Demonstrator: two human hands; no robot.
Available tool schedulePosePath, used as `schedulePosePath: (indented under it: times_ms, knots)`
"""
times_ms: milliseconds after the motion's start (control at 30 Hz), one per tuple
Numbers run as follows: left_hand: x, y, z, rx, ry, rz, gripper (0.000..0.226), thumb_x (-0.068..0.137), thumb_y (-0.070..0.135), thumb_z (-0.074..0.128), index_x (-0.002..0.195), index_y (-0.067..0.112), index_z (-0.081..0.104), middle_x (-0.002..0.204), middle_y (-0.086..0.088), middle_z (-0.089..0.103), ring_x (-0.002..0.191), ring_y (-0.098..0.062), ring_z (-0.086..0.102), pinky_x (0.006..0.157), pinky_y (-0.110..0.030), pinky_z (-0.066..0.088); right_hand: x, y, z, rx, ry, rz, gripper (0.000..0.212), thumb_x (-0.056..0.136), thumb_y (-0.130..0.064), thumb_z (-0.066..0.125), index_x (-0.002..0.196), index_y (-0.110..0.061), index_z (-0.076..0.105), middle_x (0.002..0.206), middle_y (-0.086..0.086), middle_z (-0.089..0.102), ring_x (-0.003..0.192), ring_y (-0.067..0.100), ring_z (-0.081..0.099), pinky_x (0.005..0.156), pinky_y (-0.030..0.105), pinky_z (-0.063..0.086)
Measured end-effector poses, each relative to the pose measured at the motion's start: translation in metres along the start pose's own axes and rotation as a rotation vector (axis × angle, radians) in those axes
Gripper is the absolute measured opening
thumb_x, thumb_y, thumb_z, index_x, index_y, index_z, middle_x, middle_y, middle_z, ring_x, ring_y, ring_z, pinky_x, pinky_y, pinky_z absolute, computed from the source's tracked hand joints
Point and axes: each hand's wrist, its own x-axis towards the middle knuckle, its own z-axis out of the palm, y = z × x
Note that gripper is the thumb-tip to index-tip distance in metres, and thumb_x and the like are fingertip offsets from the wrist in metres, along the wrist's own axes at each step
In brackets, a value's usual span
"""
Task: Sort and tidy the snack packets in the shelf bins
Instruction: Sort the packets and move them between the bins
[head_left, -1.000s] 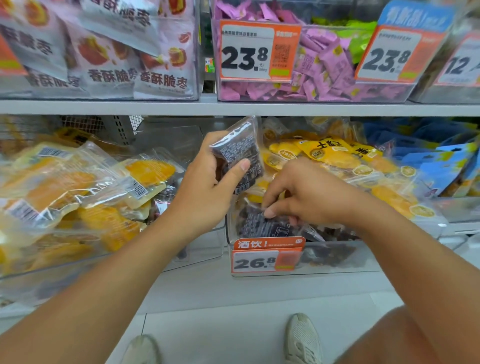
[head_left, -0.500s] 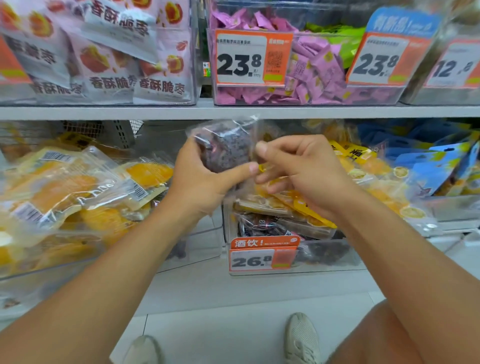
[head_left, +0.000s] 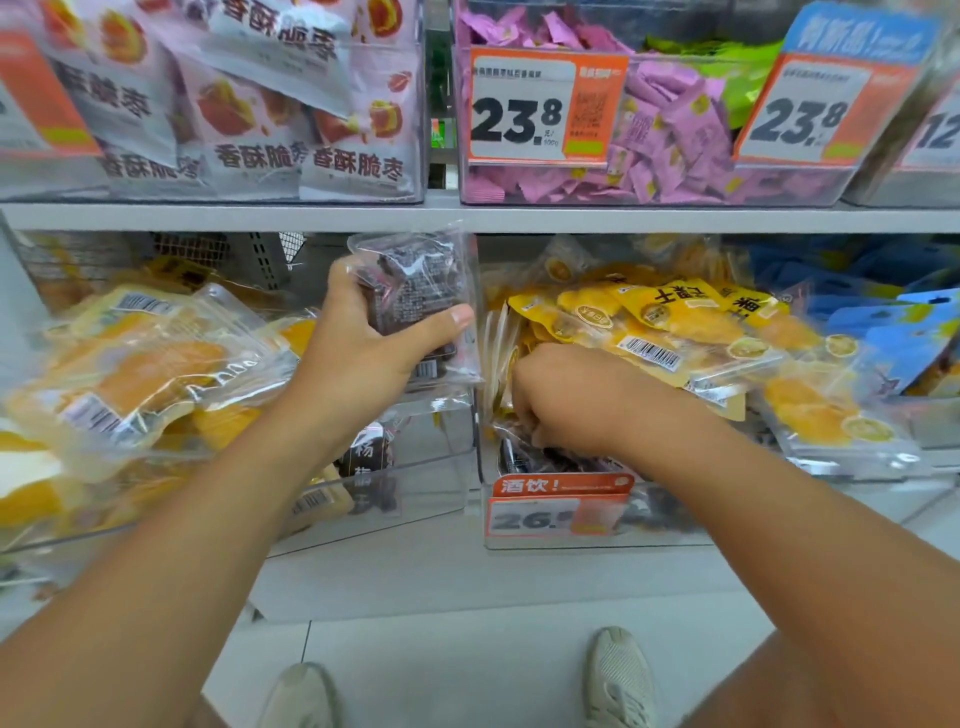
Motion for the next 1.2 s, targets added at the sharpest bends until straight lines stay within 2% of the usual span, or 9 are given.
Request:
schedulePosePath:
  times_ms: [100,200,367,500,700,833,933,1067,1200]
  knots:
    - [0.000,0.003,0.000,0.068,-0.015,0.059,0.048,0.088,0.023,0.074,0.110,0.021,0.031,0.087,0.010,0.050,0.069,0.012,0.060,0.067,-0.009,0.046,-0.013,0.020,-0.016,0.316,0.099,-0.078,0.005,0.083,-0.021,0.079,0.078,-0.019,0.077,0.070,-0.010,0.068,0.065,0.006,0.060,0.059,0.017,0.044]
    - [0.007,0.001,-0.001,0.035,-0.023,0.051,0.061,0.091,0.024,0.071,0.130,0.028,0.024,0.110,0.018,0.050,0.089,0.015,0.061,0.085,-0.017,0.051,-0.033,0.032,-0.032,0.943,0.384,-0.090,0.006,0.085,-0.011,0.075,0.080,-0.010,0.075,0.060,-0.011,0.061,0.051,0.002,0.049,0.055,0.011,0.037]
    - [0.009,0.005,-0.001,0.005,-0.076,0.025,0.079,0.095,0.024,0.066,0.147,0.051,0.014,0.125,0.032,0.035,0.101,0.028,0.044,0.084,-0.005,0.042,-0.022,0.009,-0.030,1.347,0.704,-0.027,0.014,0.097,-0.009,0.061,0.083,-0.011,0.058,0.100,-0.007,0.066,0.079,0.008,0.062,0.071,0.028,0.051]
    - [0.007,0.005,-0.009,-0.008,-0.155,-0.027,0.048,0.096,0.015,0.065,0.127,0.048,0.049,0.115,0.015,0.053,0.100,0.005,0.061,0.090,-0.026,0.049,0.000,-0.017,-0.038,1.290,0.912,-0.011,0.016,0.103,-0.015,0.053,0.087,-0.011,0.053,0.095,0.006,0.071,0.079,0.014,0.065,0.070,0.032,0.053]
    - [-0.001,0.010,-0.015,-0.067,-0.210,-0.177,0.006,0.099,0.021,0.055,0.103,0.019,0.060,0.075,0.006,0.068,0.069,-0.018,0.063,0.050,-0.022,0.048,0.030,-0.049,-0.037,0.777,1.063,0.040,0.019,0.100,-0.025,0.055,0.087,-0.011,0.051,0.070,-0.003,0.054,0.066,0.019,0.052,0.058,0.041,0.044]
    - [-0.005,0.011,-0.026,-0.177,-0.265,-0.186,0.046,0.086,0.069,0.048,0.099,0.027,0.061,0.090,0.000,0.067,0.072,-0.013,0.067,0.060,-0.025,0.052,0.050,-0.056,-0.035,0.752,1.055,0.042,0.019,0.098,-0.027,0.057,0.087,-0.011,0.055,0.070,-0.003,0.053,0.066,0.020,0.051,0.059,0.046,0.046]
    - [-0.005,-0.001,-0.045,-0.016,-0.255,-0.109,0.059,0.062,0.044,0.085,0.111,0.026,0.057,0.108,-0.008,0.063,0.093,-0.023,0.068,0.077,-0.044,0.059,0.057,-0.068,-0.040,0.878,1.065,-0.034,0.019,0.094,-0.025,0.066,0.084,-0.009,0.063,0.068,-0.006,0.057,0.063,0.009,0.051,0.060,0.030,0.046]
    - [0.001,-0.006,-0.066,0.033,-0.131,-0.058,0.056,0.055,0.026,0.073,0.109,0.027,0.061,0.095,0.004,0.068,0.089,-0.015,0.066,0.074,-0.033,0.054,0.053,-0.075,-0.045,1.036,0.973,-0.141,0.017,0.093,-0.032,0.068,0.089,-0.016,0.071,0.077,-0.002,0.065,0.067,0.010,0.055,0.064,0.022,0.044]
    - [0.003,0.001,-0.073,-0.034,-0.059,0.017,0.042,0.063,0.015,0.066,0.104,0.026,0.060,0.084,0.010,0.065,0.080,-0.010,0.063,0.065,-0.024,0.052,0.042,-0.059,-0.045,0.779,0.795,-0.179,0.040,0.093,-0.039,0.064,0.131,-0.028,0.058,0.121,-0.014,0.056,0.101,-0.006,0.049,0.087,0.022,0.042]
